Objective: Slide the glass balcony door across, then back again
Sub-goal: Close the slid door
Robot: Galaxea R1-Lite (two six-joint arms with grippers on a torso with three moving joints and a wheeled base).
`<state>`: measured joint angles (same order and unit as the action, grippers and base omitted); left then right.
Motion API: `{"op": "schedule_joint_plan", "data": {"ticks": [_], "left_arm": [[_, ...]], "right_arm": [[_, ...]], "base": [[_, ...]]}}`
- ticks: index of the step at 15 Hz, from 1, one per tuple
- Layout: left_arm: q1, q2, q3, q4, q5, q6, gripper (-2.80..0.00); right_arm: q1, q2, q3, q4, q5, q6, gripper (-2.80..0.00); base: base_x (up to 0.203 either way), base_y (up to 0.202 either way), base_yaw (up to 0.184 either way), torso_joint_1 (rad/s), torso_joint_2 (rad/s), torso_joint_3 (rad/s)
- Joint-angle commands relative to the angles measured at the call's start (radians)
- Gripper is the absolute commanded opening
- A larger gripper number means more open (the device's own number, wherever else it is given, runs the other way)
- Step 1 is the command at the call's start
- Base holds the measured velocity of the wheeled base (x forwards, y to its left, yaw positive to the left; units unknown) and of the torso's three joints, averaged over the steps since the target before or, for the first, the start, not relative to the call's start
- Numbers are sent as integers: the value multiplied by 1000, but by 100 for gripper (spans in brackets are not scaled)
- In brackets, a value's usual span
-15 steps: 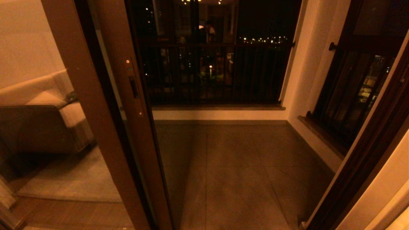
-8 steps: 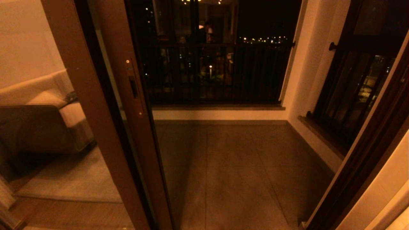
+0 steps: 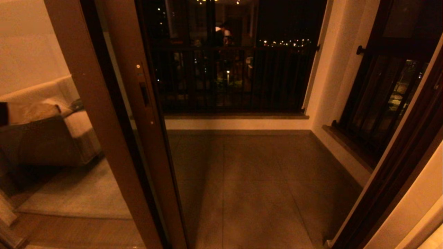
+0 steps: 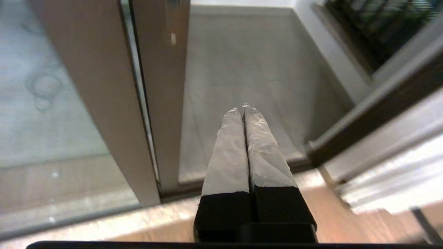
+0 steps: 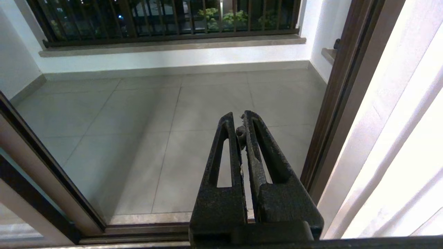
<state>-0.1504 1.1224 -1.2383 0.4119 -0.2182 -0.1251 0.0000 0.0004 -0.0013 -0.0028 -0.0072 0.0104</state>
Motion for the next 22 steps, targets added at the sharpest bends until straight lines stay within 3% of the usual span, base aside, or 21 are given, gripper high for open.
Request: {"op": "schedule_joint_plan", "data": {"ticks": [1,2,4,7,11,18,19,22], "left_arm": [[-103,131,-18,-76,132,-8,-280],[-161,180,-22,-144,212,-13,-280],[-221,269,-49,-216,280,-18,-280],[-242,351,-192,-219,301,-27,-280],[-186,363,-190,-190,303,-96,-280],[-169,531,-280,-289,304,-93,-280],[-167,531,-282,-286,306,-88,0],[-167,506,-274,-246,309,-76,0]], "right_arm": [[0,0,1,0,0,0,-280],[0,0,1,0,0,0,-280],[0,0,0,1,0,0,-280],[0,0,0,0,0,0,-280],[0,0,0,0,0,0,-280],[0,0,0,0,0,0,-280],[0,0,0,0,0,0,-280],[0,0,0,0,0,0,-280]], "base": [[0,0,0,0,0,0],[0,0,0,0,0,0],[0,0,0,0,0,0],[0,0,0,0,0,0],[0,0,0,0,0,0],[0,0,0,0,0,0],[0,0,0,0,0,0],[0,0,0,0,0,0]]}}
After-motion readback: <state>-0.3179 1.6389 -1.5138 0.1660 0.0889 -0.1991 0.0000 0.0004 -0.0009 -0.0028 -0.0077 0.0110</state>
